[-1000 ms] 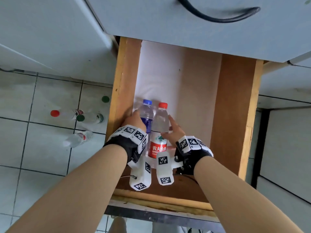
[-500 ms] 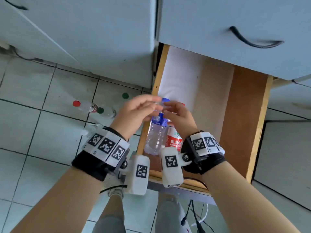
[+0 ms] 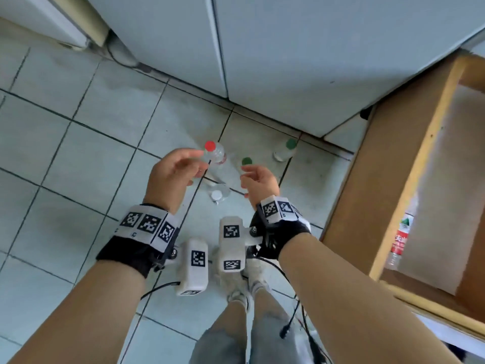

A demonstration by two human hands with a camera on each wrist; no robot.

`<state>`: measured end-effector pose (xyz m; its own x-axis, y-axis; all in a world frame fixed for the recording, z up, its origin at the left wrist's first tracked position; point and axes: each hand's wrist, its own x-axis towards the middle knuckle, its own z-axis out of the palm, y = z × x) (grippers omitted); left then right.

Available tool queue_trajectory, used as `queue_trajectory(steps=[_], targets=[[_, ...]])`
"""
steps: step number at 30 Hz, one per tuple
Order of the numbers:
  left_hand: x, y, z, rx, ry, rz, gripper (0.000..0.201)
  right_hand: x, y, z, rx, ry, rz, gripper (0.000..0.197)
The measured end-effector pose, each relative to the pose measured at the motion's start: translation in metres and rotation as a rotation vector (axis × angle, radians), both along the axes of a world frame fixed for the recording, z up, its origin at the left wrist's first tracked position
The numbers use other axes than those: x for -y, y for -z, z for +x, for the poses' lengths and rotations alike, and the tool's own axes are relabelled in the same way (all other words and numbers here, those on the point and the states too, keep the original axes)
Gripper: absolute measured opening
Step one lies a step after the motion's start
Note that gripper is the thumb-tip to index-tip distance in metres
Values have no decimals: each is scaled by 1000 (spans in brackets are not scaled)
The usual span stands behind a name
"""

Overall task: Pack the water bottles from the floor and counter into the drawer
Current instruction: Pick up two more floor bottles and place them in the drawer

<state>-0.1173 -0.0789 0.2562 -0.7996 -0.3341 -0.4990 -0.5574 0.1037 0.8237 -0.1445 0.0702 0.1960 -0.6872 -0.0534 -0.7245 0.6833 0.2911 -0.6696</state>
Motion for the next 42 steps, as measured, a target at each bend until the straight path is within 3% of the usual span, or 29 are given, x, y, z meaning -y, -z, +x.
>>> queue_trajectory(steps=[2, 5, 7, 9, 11, 14, 18, 22, 25, 28, 35, 37, 42], targets=[[11, 53, 7, 37, -55, 23, 21, 1, 52, 0, 39, -17, 125, 33], [15, 140, 21, 118, -79, 62, 32, -4, 132, -12, 18, -61, 293, 45], [12, 194, 30, 239, 23, 29, 55, -9, 175, -22, 10, -106, 371, 65], [7, 238, 35, 330, 159, 1, 78, -11, 208, -32, -32, -121, 326, 86], [2, 271, 38, 329, 257, -18, 85, -9, 230, -44, -57, -150, 256, 99], [-1, 300, 37, 247, 274, -97, 76, -7, 246, -56, -72, -273, 245, 95], [-2, 309, 34, 211, 227, -170, 60, -3, 255, -56, -105, -308, 228, 74], [-2, 287, 32, 253, -18, -114, 52, -4, 254, -38, -159, -301, 235, 55], [2, 262, 36, 264, -152, -60, 49, -13, 240, -20, -114, -286, 254, 60], [7, 222, 41, 282, -205, -56, 47, -19, 201, -7, -54, -298, 260, 67], [6, 58, 23, 126, -202, -85, 45, -27, 42, -2, -125, -255, 304, 72], [0, 6, 13, 57, -187, -70, 49, -33, -12, -4, -186, -204, 286, 71], [-40, -111, -15, -161, -63, 2, 34, -68, -134, 2, -417, 9, 123, 73]])
